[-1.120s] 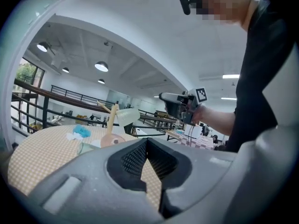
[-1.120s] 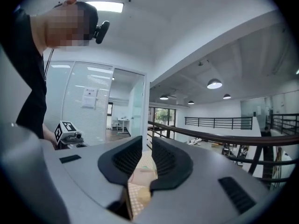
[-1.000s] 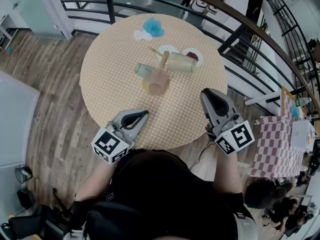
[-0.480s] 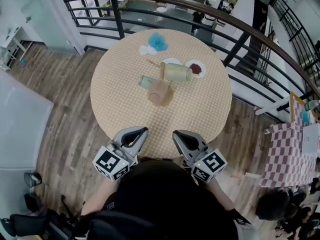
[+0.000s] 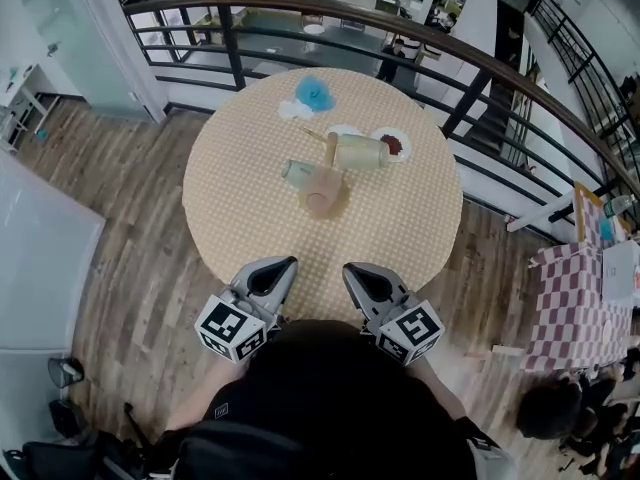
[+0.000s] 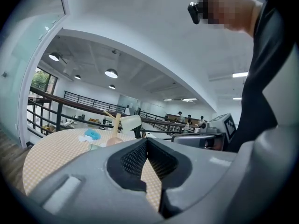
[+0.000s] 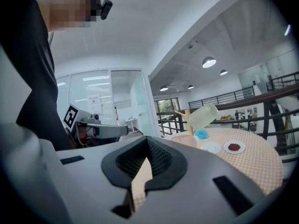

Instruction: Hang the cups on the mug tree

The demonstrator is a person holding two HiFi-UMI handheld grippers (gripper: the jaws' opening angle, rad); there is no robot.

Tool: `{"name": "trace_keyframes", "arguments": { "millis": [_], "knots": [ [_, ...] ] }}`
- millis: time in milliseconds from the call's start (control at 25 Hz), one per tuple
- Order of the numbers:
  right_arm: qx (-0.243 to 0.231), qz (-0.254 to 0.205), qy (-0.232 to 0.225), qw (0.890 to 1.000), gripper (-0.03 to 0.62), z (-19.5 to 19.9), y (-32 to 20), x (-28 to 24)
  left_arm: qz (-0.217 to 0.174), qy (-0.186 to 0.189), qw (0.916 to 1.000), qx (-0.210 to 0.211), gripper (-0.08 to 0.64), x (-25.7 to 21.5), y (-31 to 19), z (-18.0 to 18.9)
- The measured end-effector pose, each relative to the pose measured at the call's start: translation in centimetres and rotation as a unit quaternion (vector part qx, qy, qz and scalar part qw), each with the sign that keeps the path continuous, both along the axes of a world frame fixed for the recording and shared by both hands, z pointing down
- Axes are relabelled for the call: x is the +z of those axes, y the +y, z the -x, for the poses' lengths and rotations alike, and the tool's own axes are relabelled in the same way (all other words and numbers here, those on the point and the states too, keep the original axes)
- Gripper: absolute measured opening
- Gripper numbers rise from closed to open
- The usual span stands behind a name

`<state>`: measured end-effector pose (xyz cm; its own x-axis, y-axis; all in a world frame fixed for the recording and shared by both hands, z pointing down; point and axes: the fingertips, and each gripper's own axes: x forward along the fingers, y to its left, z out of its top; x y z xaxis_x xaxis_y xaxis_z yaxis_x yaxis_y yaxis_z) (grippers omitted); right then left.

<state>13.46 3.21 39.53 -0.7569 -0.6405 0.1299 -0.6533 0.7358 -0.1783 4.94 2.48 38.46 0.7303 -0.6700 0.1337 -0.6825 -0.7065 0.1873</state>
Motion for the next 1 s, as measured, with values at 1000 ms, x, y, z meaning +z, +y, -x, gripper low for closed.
{"name": "trace_keyframes", "arguments": {
  "millis": [1000],
  "knots": [
    [-0.016,-0.048,-0.006,0.999,0.012,-0.5,-0.5,-3.3,-0.044,0.003,0.9990,-0.003,0.006,-2.3,-1.2,-0.6]
  ]
}}
